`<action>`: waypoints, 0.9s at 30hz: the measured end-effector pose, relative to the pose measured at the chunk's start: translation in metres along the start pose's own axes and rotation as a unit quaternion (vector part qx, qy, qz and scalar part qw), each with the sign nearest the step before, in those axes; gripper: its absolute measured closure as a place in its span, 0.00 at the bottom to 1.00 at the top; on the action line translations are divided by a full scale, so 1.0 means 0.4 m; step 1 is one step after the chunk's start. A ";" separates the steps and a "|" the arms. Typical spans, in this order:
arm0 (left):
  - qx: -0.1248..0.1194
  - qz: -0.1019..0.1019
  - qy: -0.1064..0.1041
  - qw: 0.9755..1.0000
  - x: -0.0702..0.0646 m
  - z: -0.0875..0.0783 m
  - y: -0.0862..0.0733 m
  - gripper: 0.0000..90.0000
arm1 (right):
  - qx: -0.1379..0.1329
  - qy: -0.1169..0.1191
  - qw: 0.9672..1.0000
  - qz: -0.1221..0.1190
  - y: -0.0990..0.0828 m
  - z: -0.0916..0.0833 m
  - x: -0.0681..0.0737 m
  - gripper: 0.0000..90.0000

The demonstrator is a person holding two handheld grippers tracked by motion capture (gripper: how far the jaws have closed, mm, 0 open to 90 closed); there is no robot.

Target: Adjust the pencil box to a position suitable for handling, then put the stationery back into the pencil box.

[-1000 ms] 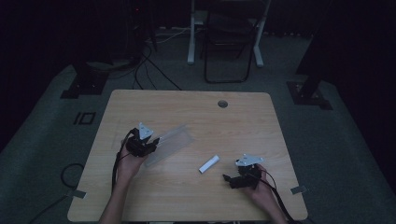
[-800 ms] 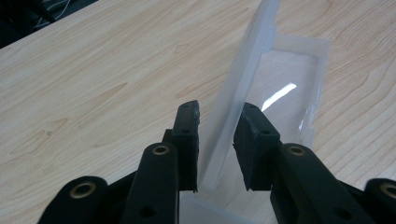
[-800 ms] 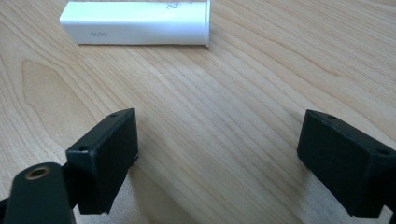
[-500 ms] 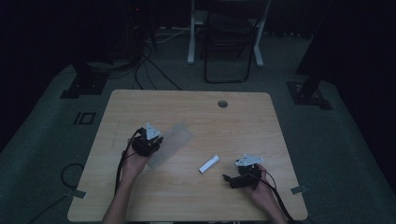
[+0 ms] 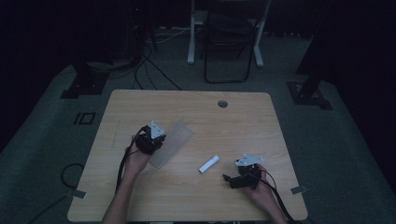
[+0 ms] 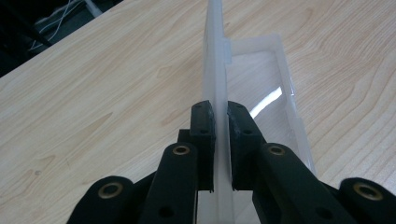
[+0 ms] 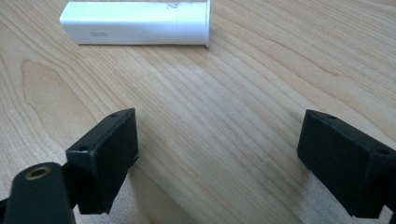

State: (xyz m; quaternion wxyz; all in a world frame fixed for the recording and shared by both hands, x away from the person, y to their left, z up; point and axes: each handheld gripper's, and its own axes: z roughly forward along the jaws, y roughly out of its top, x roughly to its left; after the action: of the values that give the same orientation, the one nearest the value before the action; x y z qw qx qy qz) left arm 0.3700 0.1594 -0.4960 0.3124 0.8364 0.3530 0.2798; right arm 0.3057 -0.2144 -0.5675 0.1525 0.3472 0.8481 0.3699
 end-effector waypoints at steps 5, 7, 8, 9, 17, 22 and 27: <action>-0.006 0.013 -0.015 1.000 -0.004 0.003 0.003 0.92 | 0.000 0.000 1.000 0.000 0.000 0.000 0.000 0.14; -0.008 0.015 -0.020 1.000 -0.004 0.004 0.004 0.92 | 0.000 0.000 1.000 0.000 0.000 0.000 0.000 0.14; -0.008 0.014 -0.024 1.000 -0.003 0.004 0.004 0.91 | 0.000 0.000 1.000 0.000 0.000 0.000 0.000 0.14; -0.008 0.011 -0.026 1.000 -0.003 0.004 0.003 0.89 | 0.000 0.000 1.000 0.000 0.000 0.000 0.000 0.14; -0.016 -0.003 -0.017 1.000 0.008 -0.013 -0.005 0.73 | 0.000 0.000 1.000 0.000 0.000 0.000 0.000 0.14; -0.022 -0.006 -0.014 1.000 0.008 -0.025 -0.013 0.67 | 0.000 0.000 1.000 0.000 0.000 0.000 0.000 0.14; -0.020 -0.009 -0.004 1.000 0.010 -0.033 -0.016 0.65 | 0.000 0.000 1.000 0.000 0.000 0.000 0.000 0.14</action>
State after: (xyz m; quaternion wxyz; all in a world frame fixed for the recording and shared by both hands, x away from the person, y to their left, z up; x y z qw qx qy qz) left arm 0.3603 0.1703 -0.4910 0.3332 0.8276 0.3538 0.2807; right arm 0.3057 -0.2144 -0.5675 0.1526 0.3472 0.8481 0.3700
